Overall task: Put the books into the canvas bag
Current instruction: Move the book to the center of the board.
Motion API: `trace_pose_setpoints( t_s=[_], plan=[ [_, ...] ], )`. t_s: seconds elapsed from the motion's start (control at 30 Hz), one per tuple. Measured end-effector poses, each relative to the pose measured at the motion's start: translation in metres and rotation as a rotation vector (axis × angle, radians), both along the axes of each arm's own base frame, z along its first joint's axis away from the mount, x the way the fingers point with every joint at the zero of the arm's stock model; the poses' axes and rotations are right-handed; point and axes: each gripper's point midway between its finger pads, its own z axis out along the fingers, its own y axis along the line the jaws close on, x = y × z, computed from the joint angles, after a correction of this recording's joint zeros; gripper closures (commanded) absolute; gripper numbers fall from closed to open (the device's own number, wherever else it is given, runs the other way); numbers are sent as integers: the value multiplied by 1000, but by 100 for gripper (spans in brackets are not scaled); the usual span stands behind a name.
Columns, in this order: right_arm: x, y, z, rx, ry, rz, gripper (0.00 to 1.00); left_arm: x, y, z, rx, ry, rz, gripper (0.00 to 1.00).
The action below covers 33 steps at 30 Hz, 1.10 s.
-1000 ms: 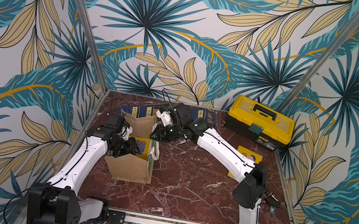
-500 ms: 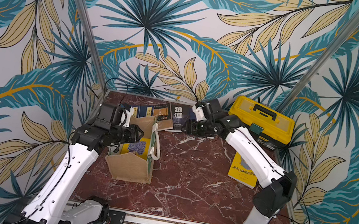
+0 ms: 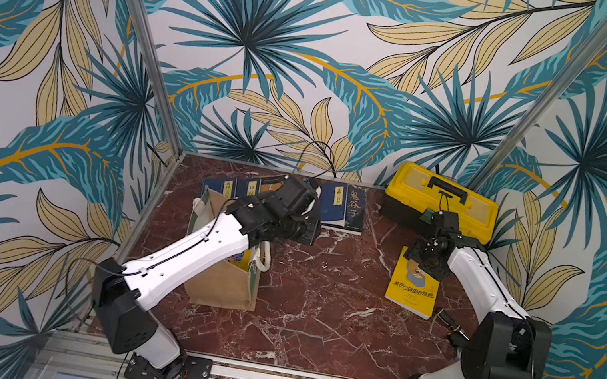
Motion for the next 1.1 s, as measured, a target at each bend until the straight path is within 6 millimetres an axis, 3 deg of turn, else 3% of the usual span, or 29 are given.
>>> trace_pose_setpoints(
  t_s=[0.13, 0.27, 0.4, 0.57, 0.7, 1.1],
  plan=[
    [5, -31, -9, -15, -9, -85, 22, 8, -54, -42, 7, 53, -47, 50],
    [5, -61, -31, 1, 20, -162, 22, 15, -107, -87, 1, 114, -93, 48],
    [5, -75, -50, 42, 45, -201, 22, 21, -151, -130, -21, 178, -129, 48],
    [9, -81, -70, 89, 77, -215, 22, 24, -180, -181, -25, 257, -134, 47],
    [9, -72, -88, 147, 112, -200, 24, 26, -191, -212, -34, 311, -126, 47],
    [23, -42, -97, 324, 51, -165, 38, 32, -205, -205, -135, 335, -106, 46]
  ],
)
